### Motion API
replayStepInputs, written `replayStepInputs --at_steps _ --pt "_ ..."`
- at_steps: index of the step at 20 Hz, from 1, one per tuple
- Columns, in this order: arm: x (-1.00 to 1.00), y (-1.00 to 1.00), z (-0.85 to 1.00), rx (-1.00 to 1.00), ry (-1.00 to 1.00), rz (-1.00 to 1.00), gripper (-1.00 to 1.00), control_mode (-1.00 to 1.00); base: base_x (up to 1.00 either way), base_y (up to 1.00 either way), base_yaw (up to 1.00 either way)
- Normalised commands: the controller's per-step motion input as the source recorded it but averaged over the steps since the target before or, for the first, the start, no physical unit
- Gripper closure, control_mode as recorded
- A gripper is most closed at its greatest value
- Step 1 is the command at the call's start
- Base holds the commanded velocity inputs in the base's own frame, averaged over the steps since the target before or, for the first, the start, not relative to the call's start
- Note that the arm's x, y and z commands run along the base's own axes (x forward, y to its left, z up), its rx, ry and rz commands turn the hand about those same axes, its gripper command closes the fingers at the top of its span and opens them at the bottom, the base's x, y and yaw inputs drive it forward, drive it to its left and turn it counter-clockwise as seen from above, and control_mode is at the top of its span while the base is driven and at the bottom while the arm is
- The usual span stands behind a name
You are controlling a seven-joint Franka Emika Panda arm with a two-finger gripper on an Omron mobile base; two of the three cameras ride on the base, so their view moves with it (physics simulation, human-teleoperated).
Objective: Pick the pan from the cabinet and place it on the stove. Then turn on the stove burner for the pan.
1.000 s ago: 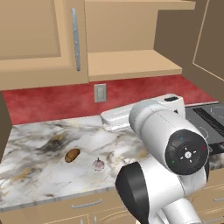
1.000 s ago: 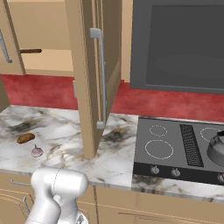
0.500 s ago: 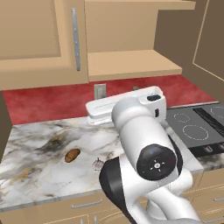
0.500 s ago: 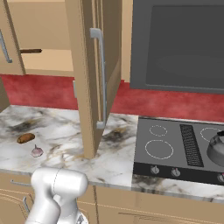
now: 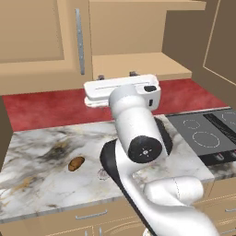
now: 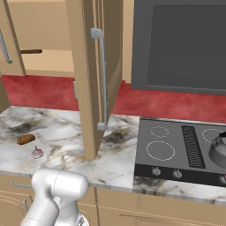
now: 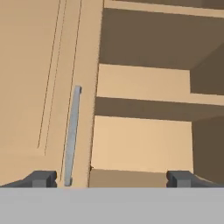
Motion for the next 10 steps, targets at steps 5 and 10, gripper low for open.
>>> replayStepInputs --at_steps 5,10 --pt "0.62 0.26 0.15 0.11 -0.05 0.01 -1.00 -1.00 0.00 0.00 0.00" --pt "0.48 0.42 0.05 0.08 -0.03 0.00 -1.00 -1.00 0.00 0.00 0.00"
